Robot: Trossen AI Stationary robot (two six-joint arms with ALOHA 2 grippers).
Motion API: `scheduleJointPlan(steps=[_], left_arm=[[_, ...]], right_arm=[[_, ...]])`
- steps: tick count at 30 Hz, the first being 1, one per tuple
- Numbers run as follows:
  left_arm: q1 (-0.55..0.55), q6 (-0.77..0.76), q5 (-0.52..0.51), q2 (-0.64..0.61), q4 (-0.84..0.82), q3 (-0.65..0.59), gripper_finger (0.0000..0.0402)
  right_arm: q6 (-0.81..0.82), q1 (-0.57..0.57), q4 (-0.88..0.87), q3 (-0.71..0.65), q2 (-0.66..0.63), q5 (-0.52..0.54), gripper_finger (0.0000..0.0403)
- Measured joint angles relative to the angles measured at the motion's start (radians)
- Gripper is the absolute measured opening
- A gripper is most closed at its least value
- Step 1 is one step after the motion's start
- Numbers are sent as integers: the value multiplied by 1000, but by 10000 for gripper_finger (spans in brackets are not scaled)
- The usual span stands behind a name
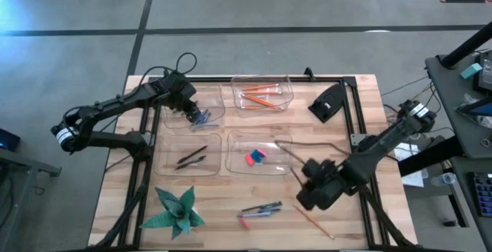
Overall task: Sort crayons/erasers/pens/pencils in bins
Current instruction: Put the black pencil into the top right transparent bin
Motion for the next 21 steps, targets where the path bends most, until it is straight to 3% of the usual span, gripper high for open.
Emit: scheduleJointPlan(steps=[5,8,14,21], left_arm=[[0,-1,0,0,7,1,133],[0,-20,0,0,29,4,133],[0,-26,3,0,35,51,133],[0,-32,21,0,36,147,133]], right_arm=[[-73,-64,-58,0,-82,331,9],[-179,-147,-77,-2,-111,426,9],[-510,-379,-6,-3,-126,425,7],[-891,-661,146,-3,-126,340,7]])
